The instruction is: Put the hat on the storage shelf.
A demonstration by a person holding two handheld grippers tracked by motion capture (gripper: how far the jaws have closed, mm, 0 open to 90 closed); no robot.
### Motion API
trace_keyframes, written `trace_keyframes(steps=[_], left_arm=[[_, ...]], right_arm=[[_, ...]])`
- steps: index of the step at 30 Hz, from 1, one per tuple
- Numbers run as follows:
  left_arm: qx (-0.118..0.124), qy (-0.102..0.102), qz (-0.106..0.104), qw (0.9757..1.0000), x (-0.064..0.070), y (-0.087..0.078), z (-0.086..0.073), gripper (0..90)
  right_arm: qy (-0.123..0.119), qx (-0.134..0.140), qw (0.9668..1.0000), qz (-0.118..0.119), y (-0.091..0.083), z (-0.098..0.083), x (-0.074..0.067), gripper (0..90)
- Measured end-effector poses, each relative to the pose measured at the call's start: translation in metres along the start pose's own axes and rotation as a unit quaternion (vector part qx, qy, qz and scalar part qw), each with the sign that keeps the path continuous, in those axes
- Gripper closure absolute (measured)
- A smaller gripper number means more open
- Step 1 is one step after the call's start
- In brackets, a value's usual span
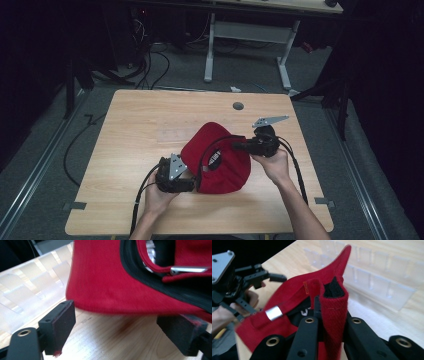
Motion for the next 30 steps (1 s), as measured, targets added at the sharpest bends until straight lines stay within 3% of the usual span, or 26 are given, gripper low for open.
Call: trace_keyframes(steps=[3,9,16,18,24,30], left_arm=[[0.005,-0.004,-0.005,1.0,0.001,-0.002,0.004,15.3],[0.0,0.005,0.0,1.0,-0.001,-0.003,0.002,16.6],[-0.004,0.012,-0.007,0.9999,0.004,-0.003,-0.001,21.9],[-0.008,0.013,-0.005,0.9999,0.003,-0.004,-0.002,23.5],[-0.023,0.023,-0.014,0.9994,0.009,-0.012,-0.001,36.1],[-0.034,0.014,-0.03,0.9988,0.015,-0.016,0.006,45.1]], right_arm=[[0.001,-0.015,0.9999,0.003,0.004,-0.006,-0.001,84.5],[0.018,-0.02,0.9993,0.026,0.01,-0.016,-0.003,84.4],[0.009,-0.021,0.9986,0.048,0.015,-0.014,-0.013,84.2],[0.009,-0.025,0.9987,0.045,0.017,-0.016,-0.013,84.2],[0.017,-0.015,0.9983,0.054,0.021,-0.019,-0.014,83.8],[0.031,-0.001,0.9976,0.062,0.026,-0.025,-0.009,83.0]])
Point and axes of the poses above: each handheld gripper's, and its own axes: y roughly forward along the jaws, z roughly out of its top, x roughly to its right, the point moved 10 cm from there along y, roughly forward along the jaws, and after that the axes turned 13 degrees about -y, right-handed, at the moved point
